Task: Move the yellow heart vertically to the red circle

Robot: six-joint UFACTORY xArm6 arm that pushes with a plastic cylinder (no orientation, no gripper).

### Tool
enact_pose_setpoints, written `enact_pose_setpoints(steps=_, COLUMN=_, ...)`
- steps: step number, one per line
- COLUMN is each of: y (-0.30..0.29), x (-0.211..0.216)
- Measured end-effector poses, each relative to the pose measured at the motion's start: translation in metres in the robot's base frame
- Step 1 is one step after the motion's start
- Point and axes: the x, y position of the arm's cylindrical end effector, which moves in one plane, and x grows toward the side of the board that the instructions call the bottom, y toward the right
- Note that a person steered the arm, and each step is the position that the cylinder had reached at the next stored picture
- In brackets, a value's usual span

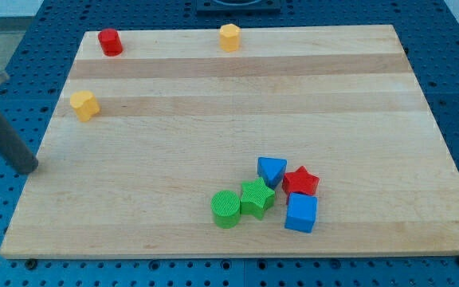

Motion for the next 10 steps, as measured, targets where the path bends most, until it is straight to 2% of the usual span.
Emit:
enact_pose_setpoints(steps=2, y=0.01, x=-0.082)
enact_pose_setpoints(steps=4, y=0.105, x=-0.082)
enact_pose_setpoints(steps=5, y=0.074, x=-0.075)
enact_pose_setpoints(steps=6, y=0.0, x=-0.087)
enact_pose_setpoints(steps=7, y=0.0, x=-0.105)
enact_pose_setpoints(steps=8, y=0.031, x=-0.152)
enact_pose_setpoints(steps=9, y=0.093, x=-0.164)
enact_pose_setpoints(steps=10, y=0.158, x=-0.101)
